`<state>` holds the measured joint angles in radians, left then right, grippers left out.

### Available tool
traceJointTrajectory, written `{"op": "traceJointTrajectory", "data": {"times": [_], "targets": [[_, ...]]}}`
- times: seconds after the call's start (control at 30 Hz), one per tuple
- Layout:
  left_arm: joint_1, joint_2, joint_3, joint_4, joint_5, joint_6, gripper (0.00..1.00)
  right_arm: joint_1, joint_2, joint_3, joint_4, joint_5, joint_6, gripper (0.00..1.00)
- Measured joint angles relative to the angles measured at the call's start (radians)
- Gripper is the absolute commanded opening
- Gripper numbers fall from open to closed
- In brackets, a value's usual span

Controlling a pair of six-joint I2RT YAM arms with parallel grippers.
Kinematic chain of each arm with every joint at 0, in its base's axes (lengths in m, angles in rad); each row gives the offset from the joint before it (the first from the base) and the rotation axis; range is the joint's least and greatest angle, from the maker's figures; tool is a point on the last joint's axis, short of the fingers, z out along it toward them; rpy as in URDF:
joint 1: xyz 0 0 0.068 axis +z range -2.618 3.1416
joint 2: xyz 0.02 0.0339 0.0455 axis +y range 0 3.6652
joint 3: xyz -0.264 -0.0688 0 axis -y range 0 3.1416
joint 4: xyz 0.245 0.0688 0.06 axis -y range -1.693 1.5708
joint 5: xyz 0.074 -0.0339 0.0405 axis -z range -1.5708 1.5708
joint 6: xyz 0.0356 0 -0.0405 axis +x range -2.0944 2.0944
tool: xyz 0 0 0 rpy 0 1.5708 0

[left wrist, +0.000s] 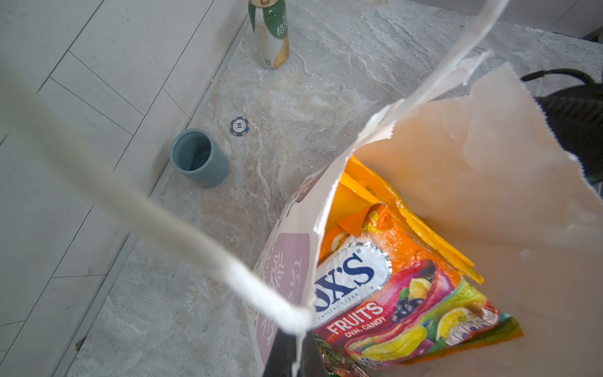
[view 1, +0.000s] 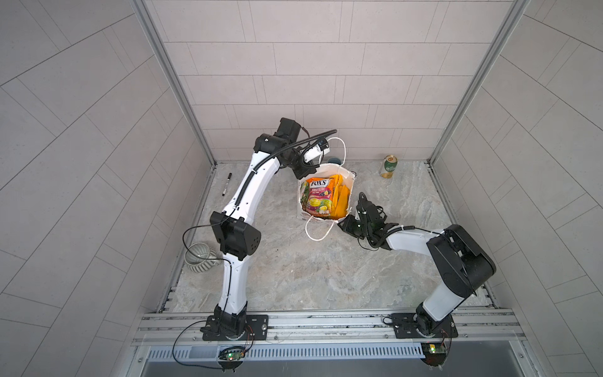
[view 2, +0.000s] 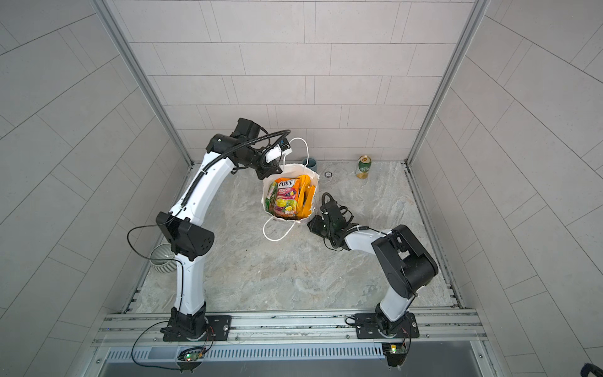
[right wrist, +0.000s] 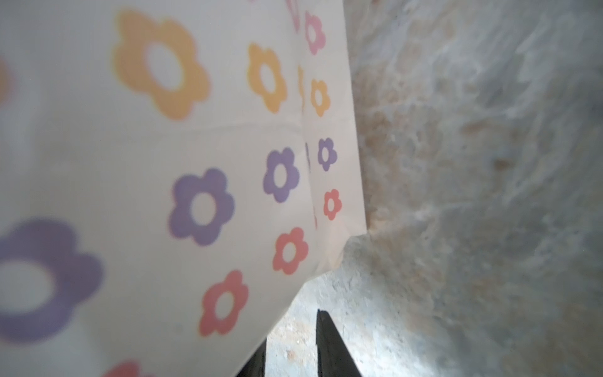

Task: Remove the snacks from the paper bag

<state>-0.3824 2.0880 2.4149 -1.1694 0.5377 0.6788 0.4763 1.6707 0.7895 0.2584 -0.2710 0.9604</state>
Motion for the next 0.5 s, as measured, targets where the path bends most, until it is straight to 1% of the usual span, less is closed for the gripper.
{"op": "traceJointTrajectory", "data": {"times": [0.13,0.23,0.27,0.4,0.5], "targets": [[-0.013,-0.080,-0.114,0.025,-0.001,0.014,0.00,-0.022,0.003,0.010,0.013,0.000,-0.031,0.29],[-0.024,-0.165,-0.244,0.061,-0.001,0.018,0.00,-0.033,-0.005,0.005,0.000,-0.007,-0.068,0.31],[-0.026,-0.199,-0.300,0.082,-0.002,0.018,0.00,-0.035,-0.015,0.002,-0.016,-0.008,-0.080,0.34],[-0.029,-0.317,-0.484,0.158,-0.013,0.015,0.00,-0.037,-0.120,-0.011,-0.127,-0.006,-0.148,0.40],[-0.029,-0.343,-0.523,0.188,-0.026,0.009,0.00,-0.039,-0.247,-0.011,-0.240,0.017,-0.211,0.43]]}}
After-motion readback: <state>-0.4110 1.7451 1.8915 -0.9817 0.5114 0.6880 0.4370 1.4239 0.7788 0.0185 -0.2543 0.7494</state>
